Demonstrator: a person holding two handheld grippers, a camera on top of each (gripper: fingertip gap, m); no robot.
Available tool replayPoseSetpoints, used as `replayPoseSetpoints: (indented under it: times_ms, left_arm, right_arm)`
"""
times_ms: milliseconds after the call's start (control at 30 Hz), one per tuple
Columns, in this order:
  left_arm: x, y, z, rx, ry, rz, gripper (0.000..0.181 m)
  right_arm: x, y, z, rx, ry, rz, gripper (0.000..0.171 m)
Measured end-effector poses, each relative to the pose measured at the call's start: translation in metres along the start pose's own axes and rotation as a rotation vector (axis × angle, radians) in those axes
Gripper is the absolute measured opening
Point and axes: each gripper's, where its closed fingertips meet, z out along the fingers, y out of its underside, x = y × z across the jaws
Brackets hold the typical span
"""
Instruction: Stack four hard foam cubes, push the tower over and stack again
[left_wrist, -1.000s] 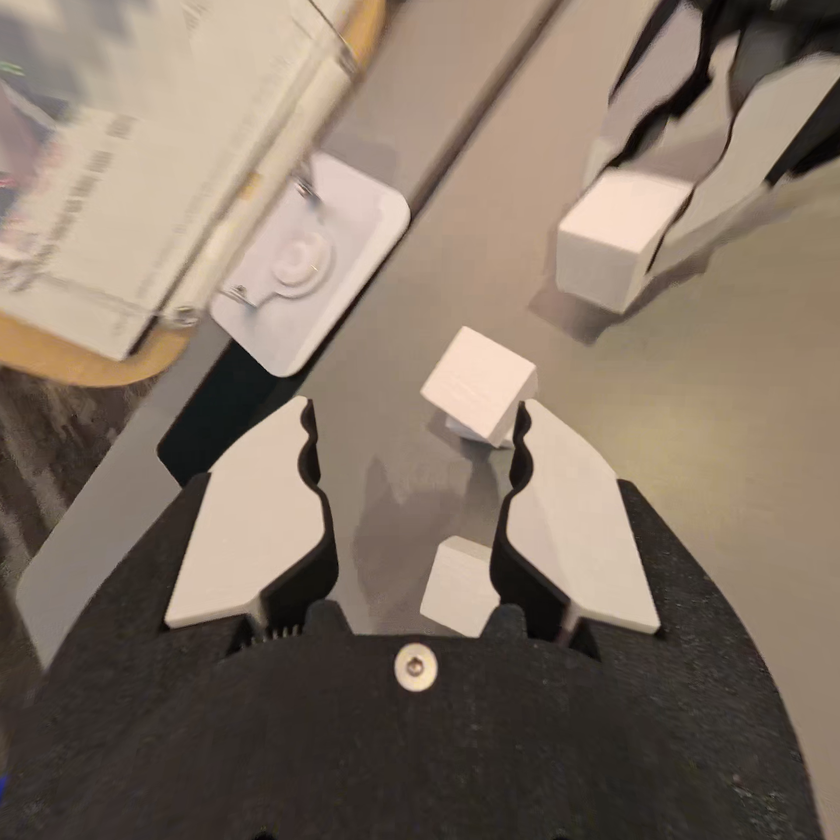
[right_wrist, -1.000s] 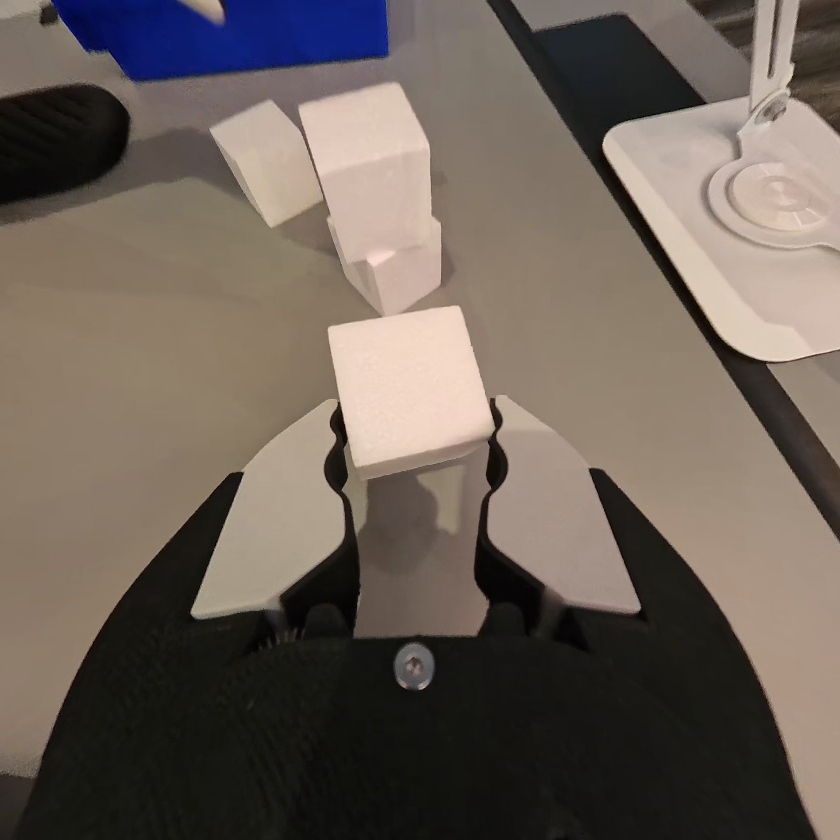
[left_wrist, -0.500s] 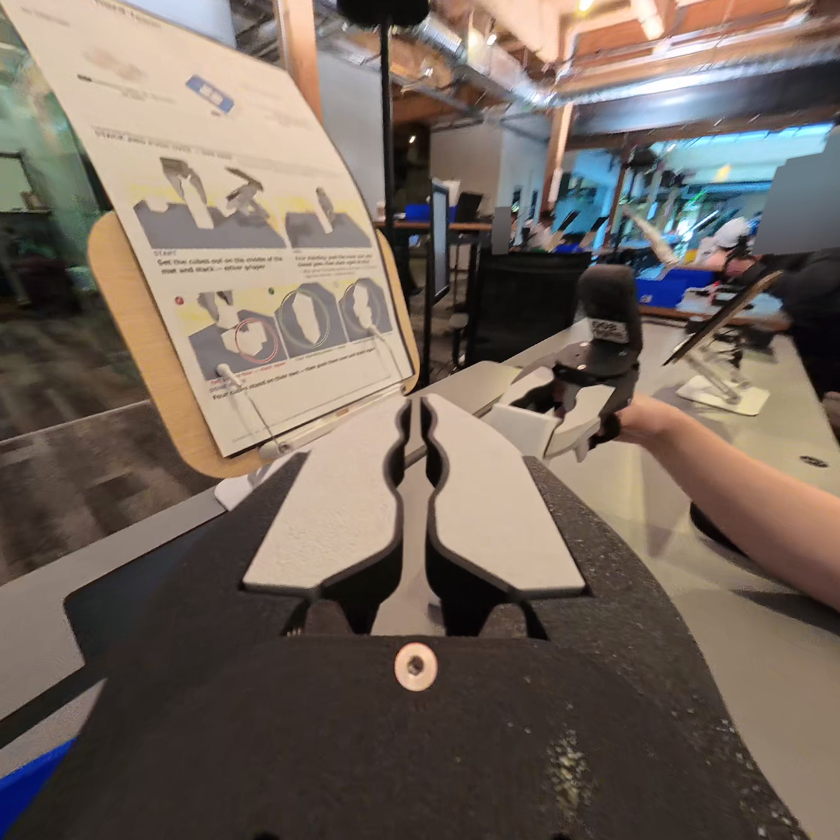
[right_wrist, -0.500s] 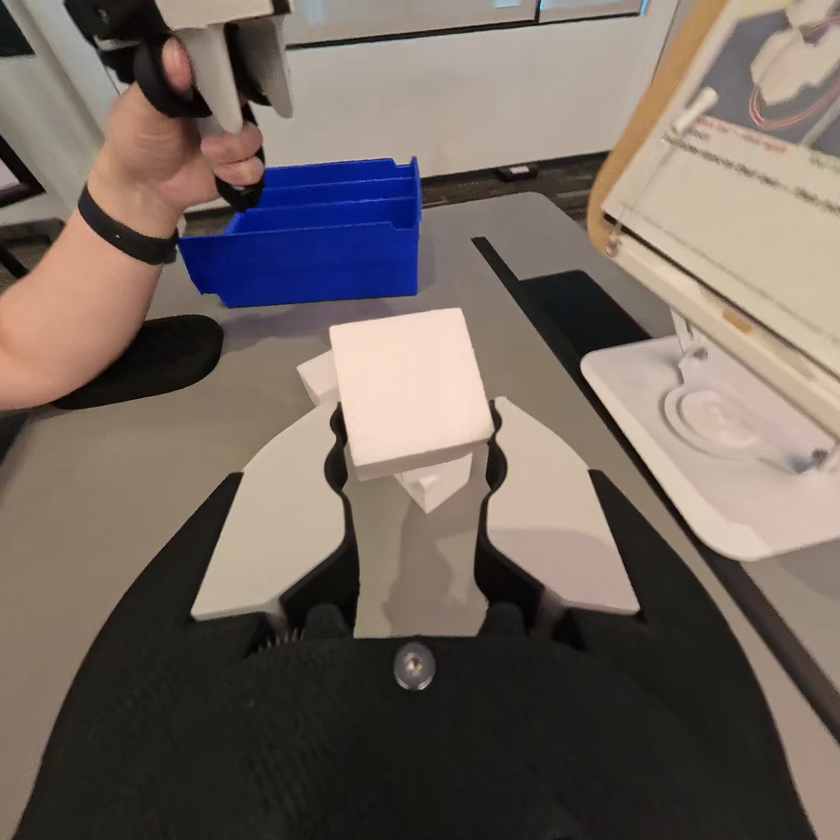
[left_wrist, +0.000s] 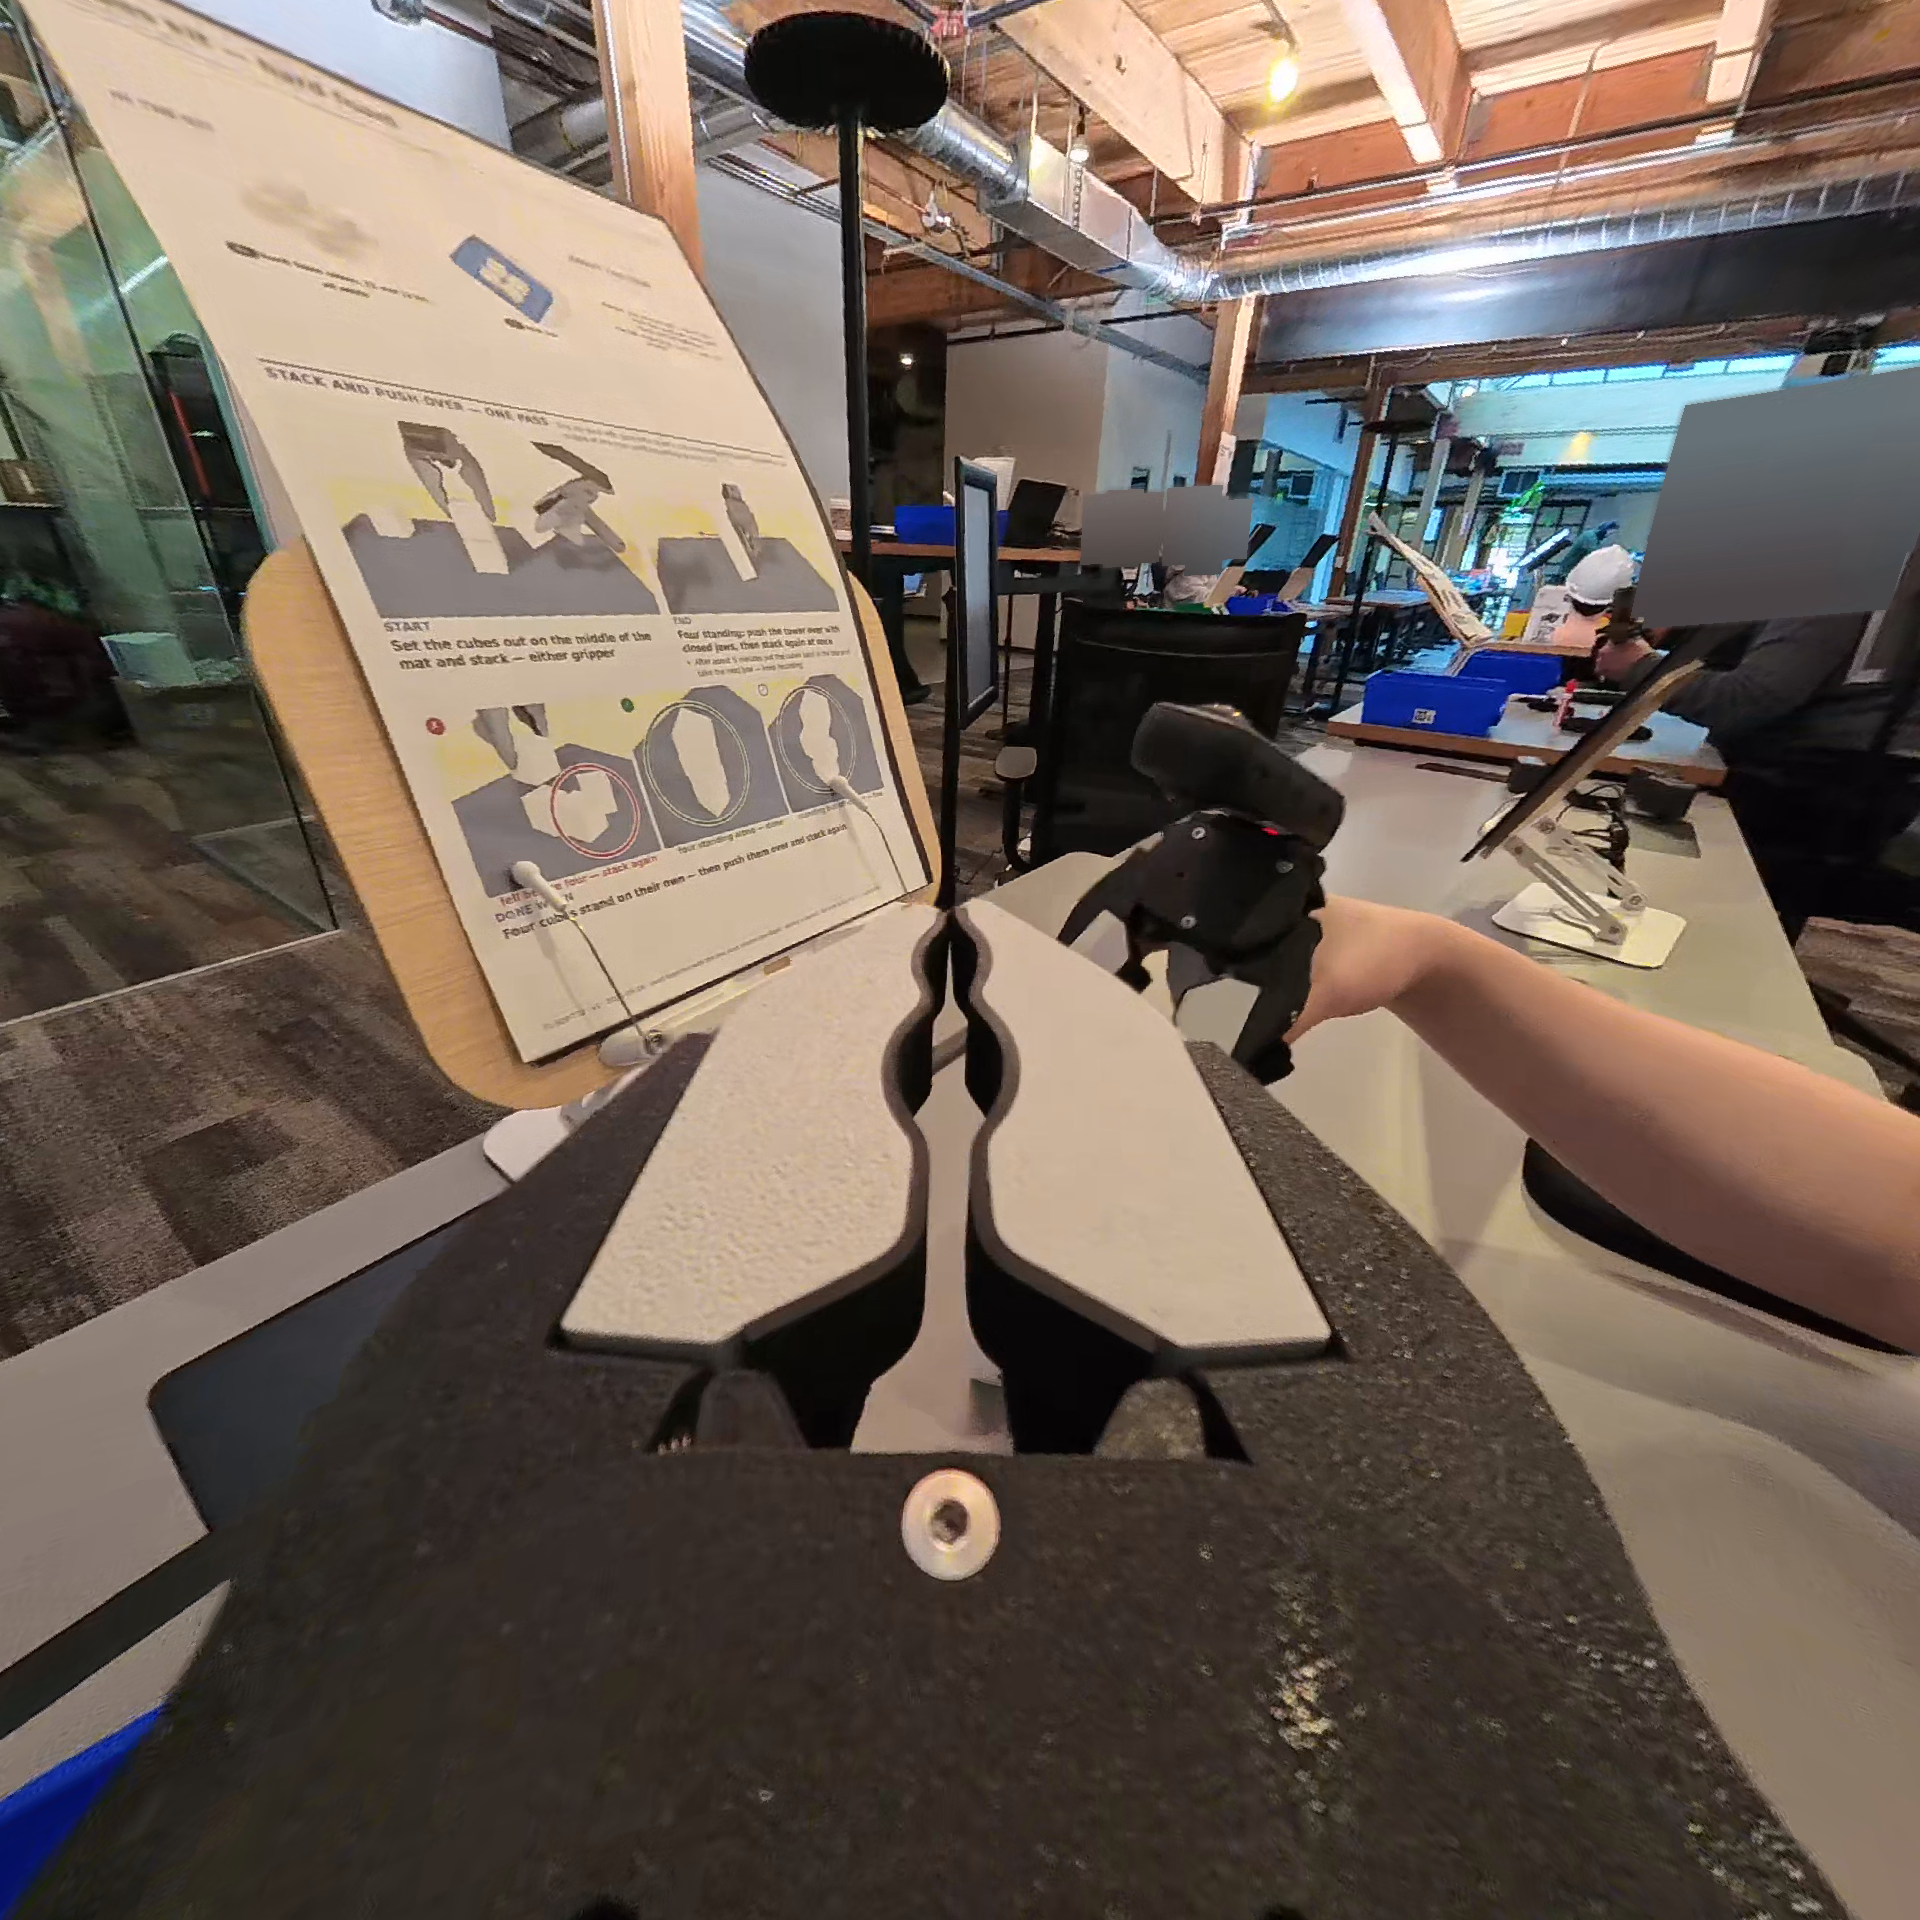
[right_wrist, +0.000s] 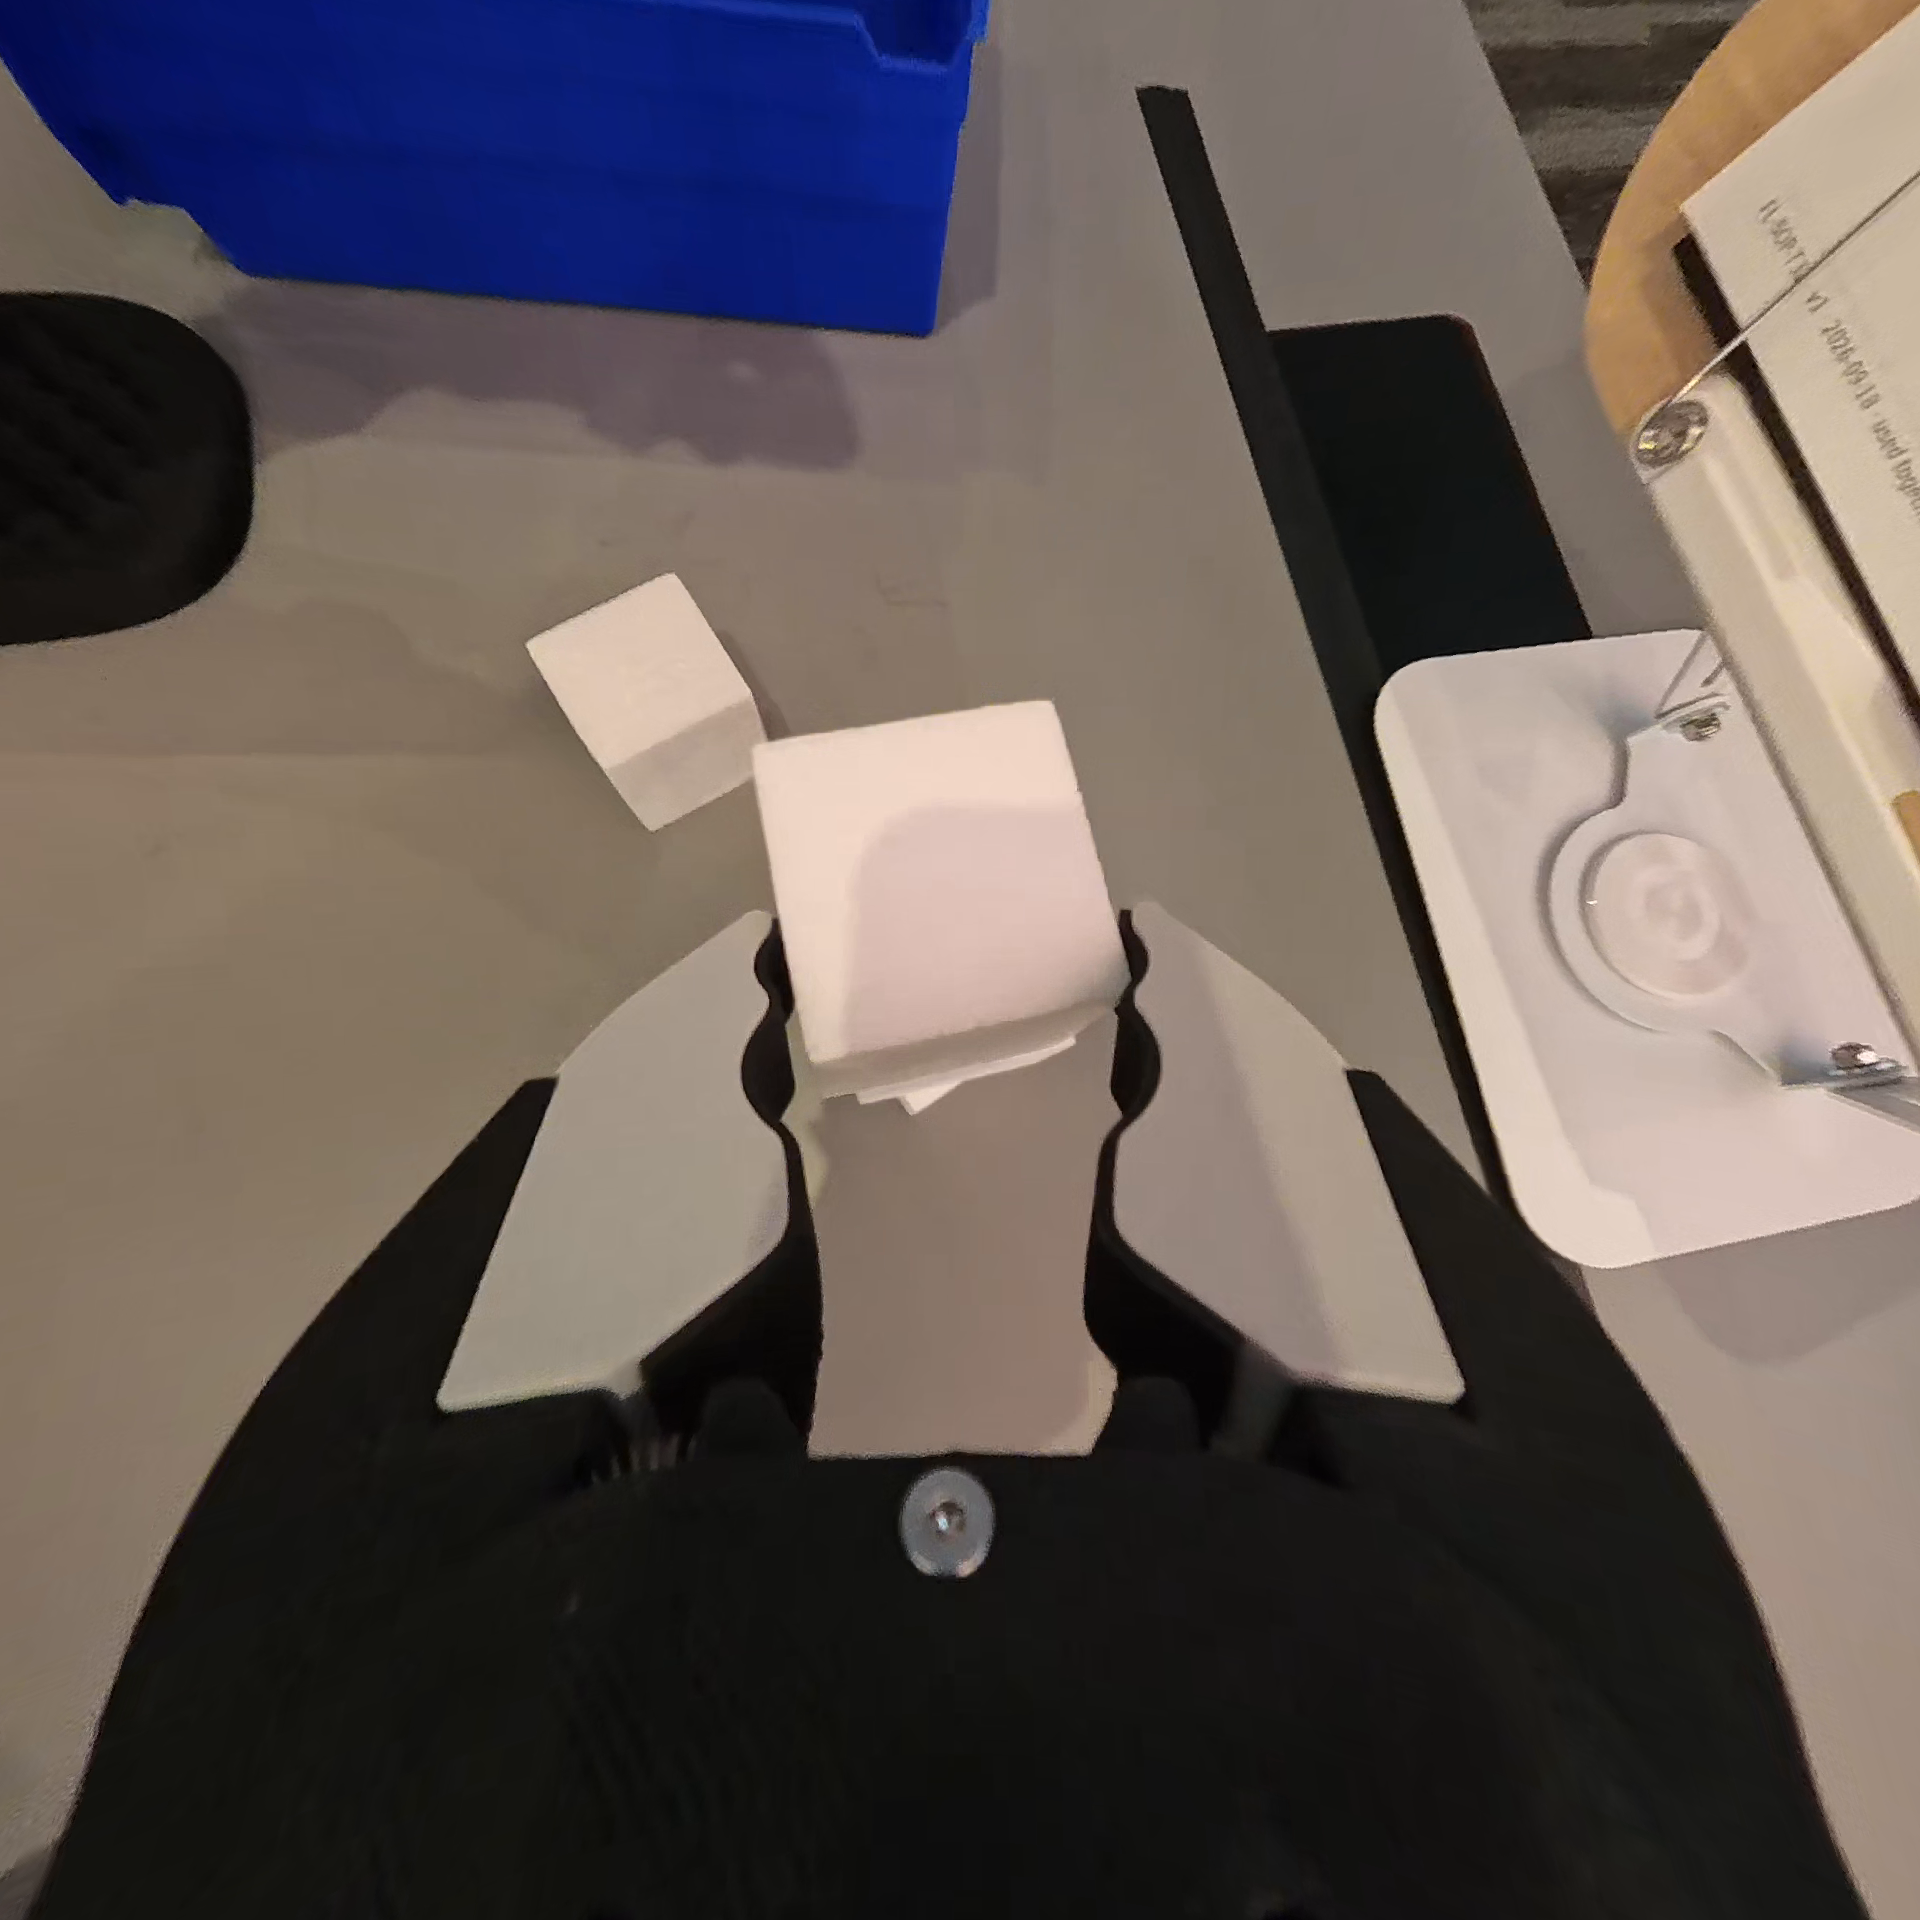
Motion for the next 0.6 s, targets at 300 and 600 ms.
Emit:
replayPoseSetpoints:
  times_ms: [300, 600]
  left_arm:
    - [0.014, 0.046, 0.008, -0.27, 0.067, 0.078, 0.055]
    - [0.024, 0.168, -0.025, -0.9, 0.233, 0.155, 0.056]
  right_arm:
    - [0.001, 0.006, 0.009, 0.011, 0.011, -0.018, 0.073]
    - [-0.008, 0.027, -0.032, 0.224, -0.069, 0.012, 0.084]
